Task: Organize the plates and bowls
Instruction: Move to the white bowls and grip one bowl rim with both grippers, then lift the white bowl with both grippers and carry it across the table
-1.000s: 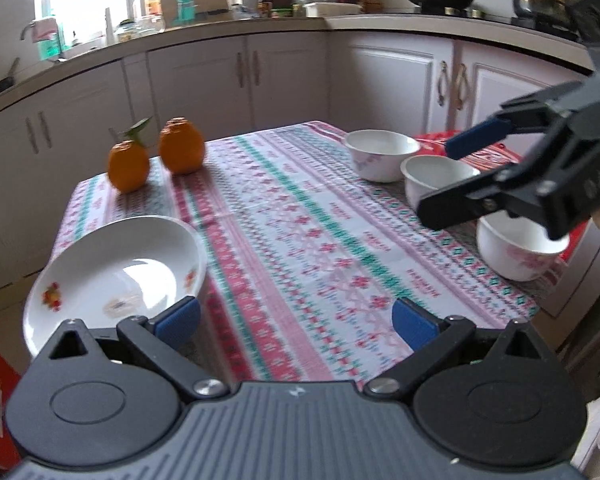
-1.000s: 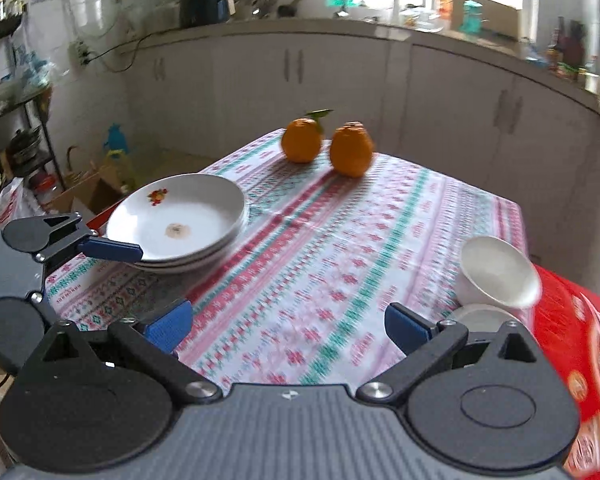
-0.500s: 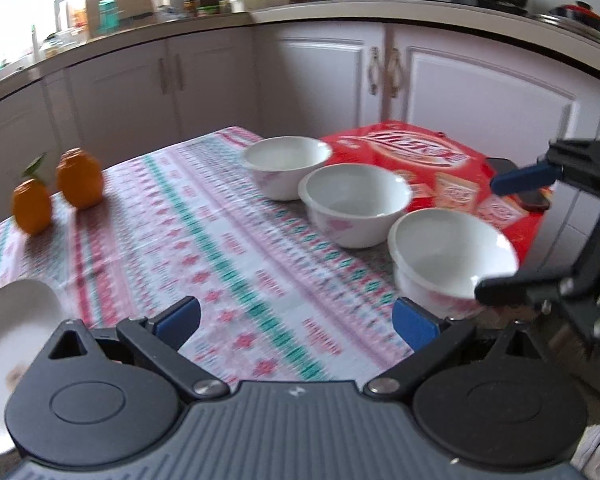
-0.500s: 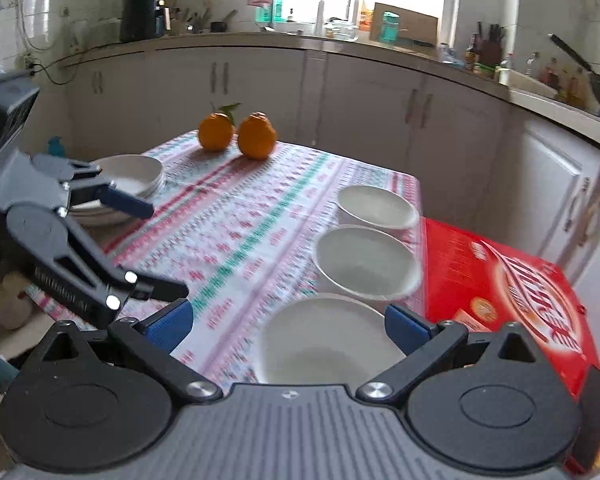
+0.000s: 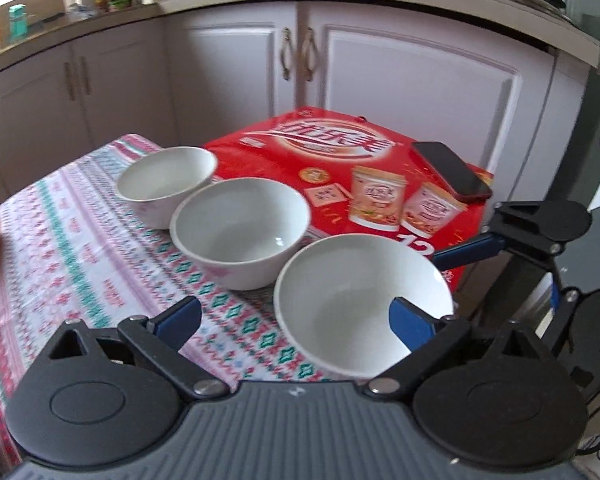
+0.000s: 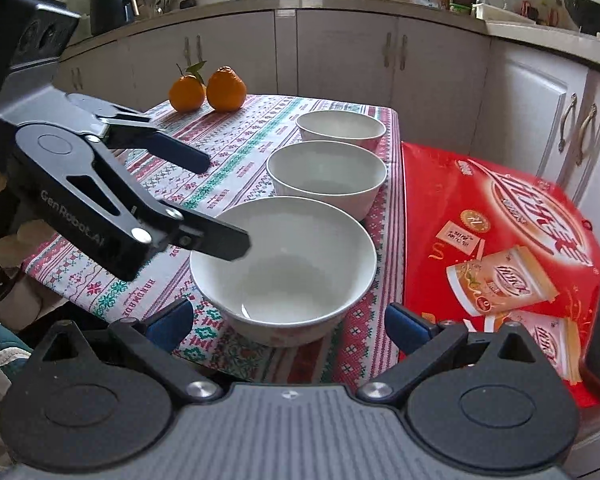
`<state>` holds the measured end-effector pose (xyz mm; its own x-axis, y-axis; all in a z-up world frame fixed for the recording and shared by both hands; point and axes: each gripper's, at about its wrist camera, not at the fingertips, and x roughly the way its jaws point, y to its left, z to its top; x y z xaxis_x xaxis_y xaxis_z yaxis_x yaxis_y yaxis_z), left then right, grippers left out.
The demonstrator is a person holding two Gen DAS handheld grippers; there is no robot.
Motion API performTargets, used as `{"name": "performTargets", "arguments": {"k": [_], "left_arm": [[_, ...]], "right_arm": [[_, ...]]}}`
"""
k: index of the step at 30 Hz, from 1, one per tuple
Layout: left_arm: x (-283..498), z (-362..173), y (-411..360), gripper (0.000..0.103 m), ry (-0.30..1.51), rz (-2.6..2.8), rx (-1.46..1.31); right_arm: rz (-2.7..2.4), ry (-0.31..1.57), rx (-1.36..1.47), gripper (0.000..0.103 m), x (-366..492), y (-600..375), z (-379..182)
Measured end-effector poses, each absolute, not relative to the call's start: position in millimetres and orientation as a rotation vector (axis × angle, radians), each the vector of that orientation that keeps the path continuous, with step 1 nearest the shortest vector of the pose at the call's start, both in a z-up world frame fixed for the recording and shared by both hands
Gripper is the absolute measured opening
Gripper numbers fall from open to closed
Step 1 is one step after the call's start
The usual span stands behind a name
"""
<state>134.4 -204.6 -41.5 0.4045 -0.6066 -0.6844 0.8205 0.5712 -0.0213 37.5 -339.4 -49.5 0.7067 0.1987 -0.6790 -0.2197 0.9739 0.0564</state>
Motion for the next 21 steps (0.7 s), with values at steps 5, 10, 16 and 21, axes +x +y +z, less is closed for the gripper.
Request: {"name": "performTargets", "arguments": {"k": [5, 10, 16, 21], "left_arm": [[145.2, -45.1, -213.6, 0.083, 0.766, -0.982, 0.341], [158.8, -47.5, -217.6, 0.073, 0.826, -1.01, 0.328], [166.2, -48.0, -219.6, 0.07, 0.861, -1.03, 0.316], [168.1, -48.5, -222.1, 0.063, 0.877, -1.05, 0.318]], "right_arm": [[0.249, 0.752, -0.035, 0.101, 40.3, -341.0, -52.8], [0.262, 0.75, -0.037, 0.093, 41.5, -341.9, -54.2], [0.268, 0.745, -0.041, 0.089, 41.5, -342.4, -53.5], [0.274, 0.743, -0.04, 0.086, 40.3, -342.4, -52.7]]}}
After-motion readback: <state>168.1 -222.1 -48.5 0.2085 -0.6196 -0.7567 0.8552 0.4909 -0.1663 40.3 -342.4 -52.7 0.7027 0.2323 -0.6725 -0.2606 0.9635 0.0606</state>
